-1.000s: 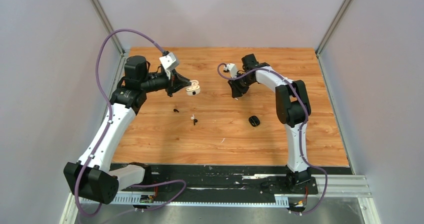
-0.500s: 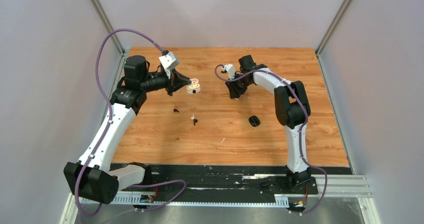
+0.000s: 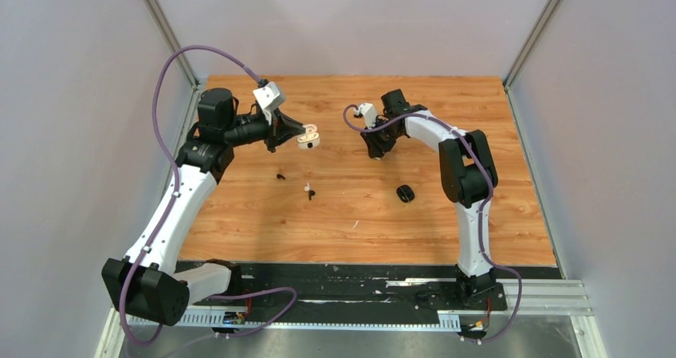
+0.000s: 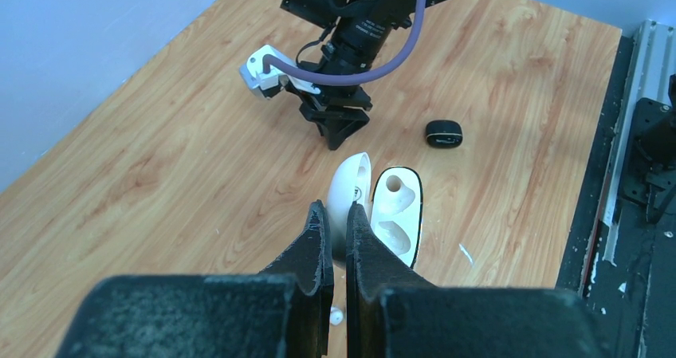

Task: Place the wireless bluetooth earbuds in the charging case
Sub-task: Pick up the earbud from the center of the board.

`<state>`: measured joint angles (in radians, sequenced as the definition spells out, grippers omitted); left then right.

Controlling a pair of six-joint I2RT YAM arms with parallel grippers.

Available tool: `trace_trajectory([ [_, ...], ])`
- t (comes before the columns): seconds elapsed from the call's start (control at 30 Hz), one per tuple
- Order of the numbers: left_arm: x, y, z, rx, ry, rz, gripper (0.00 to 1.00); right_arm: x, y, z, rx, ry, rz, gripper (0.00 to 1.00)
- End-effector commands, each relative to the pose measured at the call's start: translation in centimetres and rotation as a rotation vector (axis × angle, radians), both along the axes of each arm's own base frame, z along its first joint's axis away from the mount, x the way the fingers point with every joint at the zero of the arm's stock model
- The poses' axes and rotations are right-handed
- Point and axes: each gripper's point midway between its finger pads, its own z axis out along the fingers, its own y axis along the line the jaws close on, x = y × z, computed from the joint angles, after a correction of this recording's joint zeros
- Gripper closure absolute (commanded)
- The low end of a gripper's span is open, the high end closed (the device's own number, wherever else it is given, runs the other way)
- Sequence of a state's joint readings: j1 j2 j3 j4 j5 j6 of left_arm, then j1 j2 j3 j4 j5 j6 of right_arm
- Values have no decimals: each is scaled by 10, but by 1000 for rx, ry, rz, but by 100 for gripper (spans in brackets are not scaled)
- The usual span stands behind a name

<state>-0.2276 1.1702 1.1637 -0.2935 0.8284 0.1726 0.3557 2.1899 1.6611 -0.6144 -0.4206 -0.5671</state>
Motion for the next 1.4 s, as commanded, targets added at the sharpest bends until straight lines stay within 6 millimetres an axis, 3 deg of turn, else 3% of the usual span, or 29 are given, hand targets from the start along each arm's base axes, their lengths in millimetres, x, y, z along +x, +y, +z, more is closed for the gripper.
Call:
trace_trajectory([
  [0.0, 3, -2, 5, -23, -20, -3, 100, -3, -13, 4, -32, -5, -32, 66],
  [0.27, 4, -2, 4, -23, -17, -1, 100, -3, -16, 1, -42, -3, -37, 70],
  [0.5, 8, -1, -2, -20, -6, 13, 100, -6, -15, 0, -39, 4, -39, 89],
  [0.6, 12, 0, -4, -22, 0, 34, 100, 0, -17, 8, -46, -26, -60, 95],
  [0.67, 17, 1, -6, -21, 4, 56, 100, 7, -18, 25, -41, -61, -91, 100],
  [0.8, 28, 5, -11, -15, 8, 105, 100, 17, -14, 89, 38, -150, -167, 100],
  [0.9, 38, 6, -12, -8, -6, 145, 100, 18, -7, 162, 166, -224, -267, 100],
  [1.03, 44, -2, -6, -2, -67, 159, 100, 11, 2, 275, 402, -342, -374, 100],
  [1.13, 49, -8, 1, -8, -105, 178, 100, 3, 7, 343, 592, -399, -455, 100],
  [1.27, 57, -16, 18, -49, -177, 227, 100, -20, 26, 403, 773, -477, -424, 100],
  [1.37, 60, -23, 36, -81, -252, 261, 100, -30, 43, 423, 813, -535, -427, 100],
])
